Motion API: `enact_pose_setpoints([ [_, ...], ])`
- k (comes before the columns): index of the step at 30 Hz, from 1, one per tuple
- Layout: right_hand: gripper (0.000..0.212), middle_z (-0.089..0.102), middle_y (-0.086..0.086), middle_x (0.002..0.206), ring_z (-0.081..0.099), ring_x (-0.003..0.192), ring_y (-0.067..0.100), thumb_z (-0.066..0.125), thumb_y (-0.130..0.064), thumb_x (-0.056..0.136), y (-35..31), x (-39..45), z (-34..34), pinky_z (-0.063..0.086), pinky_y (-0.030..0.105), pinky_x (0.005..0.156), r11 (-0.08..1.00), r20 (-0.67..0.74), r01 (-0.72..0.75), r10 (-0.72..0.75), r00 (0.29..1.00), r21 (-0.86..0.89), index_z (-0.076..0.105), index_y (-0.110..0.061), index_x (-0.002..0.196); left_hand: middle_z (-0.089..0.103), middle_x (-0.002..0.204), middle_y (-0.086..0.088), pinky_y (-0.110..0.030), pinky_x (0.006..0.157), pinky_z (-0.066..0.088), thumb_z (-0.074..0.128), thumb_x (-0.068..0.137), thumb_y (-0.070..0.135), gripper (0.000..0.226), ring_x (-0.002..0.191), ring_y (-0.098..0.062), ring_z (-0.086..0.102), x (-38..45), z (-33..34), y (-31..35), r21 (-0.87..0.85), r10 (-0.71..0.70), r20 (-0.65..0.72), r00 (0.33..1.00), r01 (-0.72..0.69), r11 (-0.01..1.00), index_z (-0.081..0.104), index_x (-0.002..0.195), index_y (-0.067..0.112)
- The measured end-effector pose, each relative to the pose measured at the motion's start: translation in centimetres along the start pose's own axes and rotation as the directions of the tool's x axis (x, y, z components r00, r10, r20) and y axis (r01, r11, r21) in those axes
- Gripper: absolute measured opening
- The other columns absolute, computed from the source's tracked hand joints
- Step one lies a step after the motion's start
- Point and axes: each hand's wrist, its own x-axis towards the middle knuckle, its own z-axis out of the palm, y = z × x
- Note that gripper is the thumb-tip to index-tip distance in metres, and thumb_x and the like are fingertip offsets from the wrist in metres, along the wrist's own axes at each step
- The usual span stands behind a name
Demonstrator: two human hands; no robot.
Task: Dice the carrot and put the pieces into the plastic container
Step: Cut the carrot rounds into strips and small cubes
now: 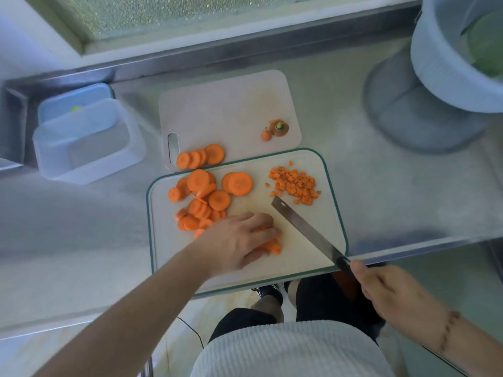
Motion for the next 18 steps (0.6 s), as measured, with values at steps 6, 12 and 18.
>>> enact_pose_setpoints([
  [6, 0.078, 0.029, -0.004, 0.044, 0.029, 0.042, 0.008, 0.018, -0.091, 0.066, -0.7, 0.5, 1.3, 0.031, 0.019, 0.047, 0.999, -0.010, 0.049, -0.049, 0.999, -0.021, 0.030, -0.016, 0.054, 0.061, 0.107, -0.005, -0.027, 0.058, 0.053, 0.060, 0.088, 0.034, 0.033, 0.077, -0.019, 0.065, -0.6, 1.7, 4.0, -0.026, -0.340, -0.240, 0.909, 0.344, 0.939, 0.072, 0.110, 0.011],
  [12, 0.063, 0.041, -0.004, 0.042, 0.042, 0.045, 0.009, 0.019, -0.073, 0.079, -2.5, 0.9, 2.6, 0.033, 0.022, 0.049, 0.986, -0.031, 0.107, -0.111, 0.993, -0.126, 0.038, -0.019, 0.054, 0.063, 0.095, -0.002, -0.024, 0.049, 0.049, 0.061, 0.082, 0.041, 0.036, 0.061, -0.016, 0.062, 1.1, 3.7, 8.3, -0.146, -0.689, -0.344, 0.638, 0.688, 0.711, 0.075, 0.099, 0.013],
  [18, 0.061, 0.047, -0.008, 0.043, 0.047, 0.045, 0.007, 0.021, -0.073, 0.079, -3.3, 1.4, 3.3, 0.039, 0.022, 0.049, 0.983, -0.006, 0.129, -0.131, 0.991, -0.133, 0.045, -0.022, 0.054, 0.063, 0.095, -0.001, -0.026, 0.049, 0.051, 0.059, 0.083, 0.047, 0.042, 0.061, -0.017, 0.063, 1.2, 3.5, 8.5, -0.169, -0.697, -0.323, 0.640, 0.686, 0.708, 0.074, 0.098, 0.012],
])
